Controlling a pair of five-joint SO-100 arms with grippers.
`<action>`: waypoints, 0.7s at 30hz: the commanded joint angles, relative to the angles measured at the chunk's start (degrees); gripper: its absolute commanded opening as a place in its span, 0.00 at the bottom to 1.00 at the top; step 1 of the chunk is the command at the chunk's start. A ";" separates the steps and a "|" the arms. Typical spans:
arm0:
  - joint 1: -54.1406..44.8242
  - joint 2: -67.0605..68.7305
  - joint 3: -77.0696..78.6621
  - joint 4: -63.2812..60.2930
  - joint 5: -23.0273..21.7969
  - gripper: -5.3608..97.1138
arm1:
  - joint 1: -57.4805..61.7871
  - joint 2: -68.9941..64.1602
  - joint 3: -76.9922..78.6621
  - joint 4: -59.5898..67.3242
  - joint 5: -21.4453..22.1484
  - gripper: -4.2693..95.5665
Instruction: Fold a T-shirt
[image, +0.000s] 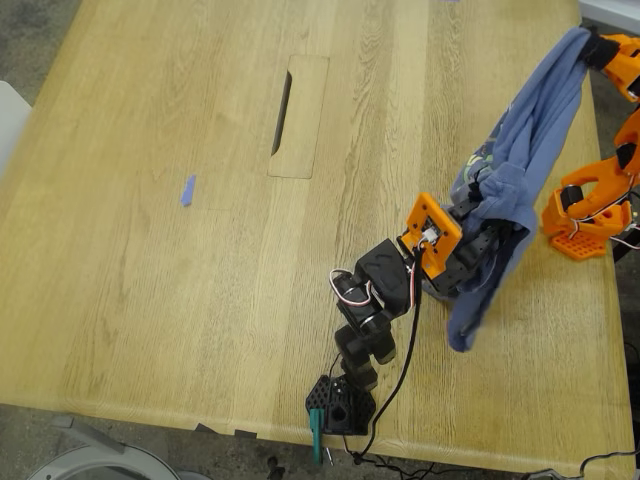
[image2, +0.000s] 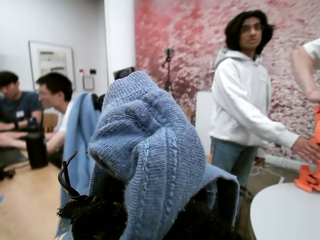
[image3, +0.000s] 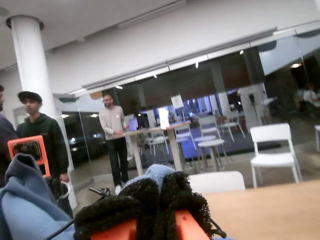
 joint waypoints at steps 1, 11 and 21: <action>-2.72 9.23 3.08 0.26 -2.99 0.05 | 0.97 2.02 -2.37 3.60 0.79 0.04; -10.02 13.89 9.58 8.35 -9.93 0.05 | 1.32 3.08 -2.37 15.47 3.52 0.04; -14.68 20.92 20.74 15.82 -14.15 0.05 | 0.70 3.52 -2.29 27.77 5.01 0.04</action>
